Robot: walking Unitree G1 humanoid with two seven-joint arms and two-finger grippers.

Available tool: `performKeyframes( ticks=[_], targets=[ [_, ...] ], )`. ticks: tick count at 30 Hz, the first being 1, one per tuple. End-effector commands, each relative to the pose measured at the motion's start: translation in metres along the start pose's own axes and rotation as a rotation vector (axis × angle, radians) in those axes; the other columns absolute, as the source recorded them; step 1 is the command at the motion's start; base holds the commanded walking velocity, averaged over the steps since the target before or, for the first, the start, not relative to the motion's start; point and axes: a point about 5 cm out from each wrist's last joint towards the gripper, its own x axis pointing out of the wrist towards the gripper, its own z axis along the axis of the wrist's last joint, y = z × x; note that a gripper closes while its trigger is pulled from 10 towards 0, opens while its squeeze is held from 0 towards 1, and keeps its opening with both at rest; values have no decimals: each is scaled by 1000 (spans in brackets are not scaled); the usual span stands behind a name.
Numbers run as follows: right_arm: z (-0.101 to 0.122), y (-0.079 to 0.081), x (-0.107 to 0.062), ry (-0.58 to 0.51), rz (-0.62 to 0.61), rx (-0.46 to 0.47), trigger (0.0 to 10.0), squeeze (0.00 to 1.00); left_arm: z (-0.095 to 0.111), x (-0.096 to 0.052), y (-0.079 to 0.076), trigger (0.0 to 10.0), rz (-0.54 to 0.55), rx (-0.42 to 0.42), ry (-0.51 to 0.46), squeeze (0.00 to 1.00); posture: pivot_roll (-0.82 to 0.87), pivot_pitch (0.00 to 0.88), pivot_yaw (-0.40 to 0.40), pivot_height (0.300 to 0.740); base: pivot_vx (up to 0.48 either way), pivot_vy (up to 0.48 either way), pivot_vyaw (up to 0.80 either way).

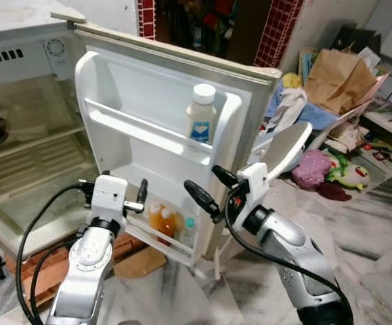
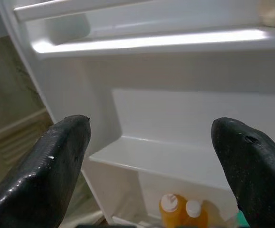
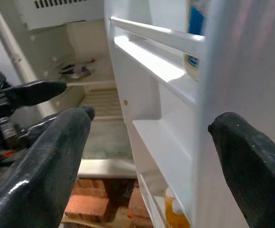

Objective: Restocking fridge

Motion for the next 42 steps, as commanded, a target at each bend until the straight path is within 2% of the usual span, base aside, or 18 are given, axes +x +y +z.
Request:
performKeyframes(
  ticks=[1, 6, 11, 15, 17, 19, 23, 26, 32, 36, 38, 41, 42],
  targets=[
    [7, -2, -2, -12, 13, -17, 10000, 0, 7, 3, -8, 10000, -26, 5, -27, 0, 110, 0, -66, 740, 0, -458, 0],
    [7, -2, -3, -9, 12, -20, 10000, 0, 8, 4, -9, 10000, -29, 9, -27, 0, 110, 0, -65, 740, 0, -436, 0],
    [1, 0, -6, 14, 34, 8, 10000, 0, 8, 3, -9, 10000, -35, -1, -34, 0, 109, 0, -62, 740, 0, 0, 0],
    [-7, 7, -12, 73, 158, 6, 10000, 0, 8, 2, -8, 10000, -26, -2, -29, 0, 110, 0, -61, 740, 0, 0, 0],
    [-7, 6, -13, 78, 167, -6, 10000, 0, 7, 1, -7, 10000, -16, -3, -17, 0, 112, 0, -61, 740, 0, 0, 0],
    [-4, 2, -12, 65, 159, -58, 10000, 0, 4, 1, -6, 10000, -5, -7, 3, 0, 113, 0, -61, 740, 0, 0, 800],
    [4, -14, -5, 28, 39, -107, 10000, 0, -11, -2, -2, 10000, 42, -62, 121, 0, 119, 0, -61, 740, 0, 0, 800],
    [21, -29, 6, -41, -52, -141, 10000, 0, -34, -9, -7, 10000, -17, -147, 292, 0, 127, 0, -64, 740, 0, 0, 800],
    [29, -36, 9, -77, -91, -169, 10000, 0, -36, -15, -13, 10000, -124, -146, 344, 0, 139, 0, -67, 740, 0, 0, 797],
    [33, -49, 13, -93, -185, -167, 10000, 0, -39, -17, -16, 10000, -160, -134, 397, 0, 137, 0, -65, 740, 0, 0, 180],
    [33, -50, 14, -83, -196, -171, 10000, 0, -39, -17, -16, 10000, -166, -130, 397, 0, 137, 0, -64, 740, 0, 0, 0],
    [36, -39, 26, -99, -160, -150, 10000, 0, -39, -16, -17, 10000, -186, -121, 407, 0, 137, 0, -61, 740, 0, 0, 0],
    [38, -31, 33, -108, -125, -129, 10000, 0, -39, -16, -18, 10000, -195, -117, 410, 0, 137, 0, -61, 740, 0, 0, 0]
  ],
)
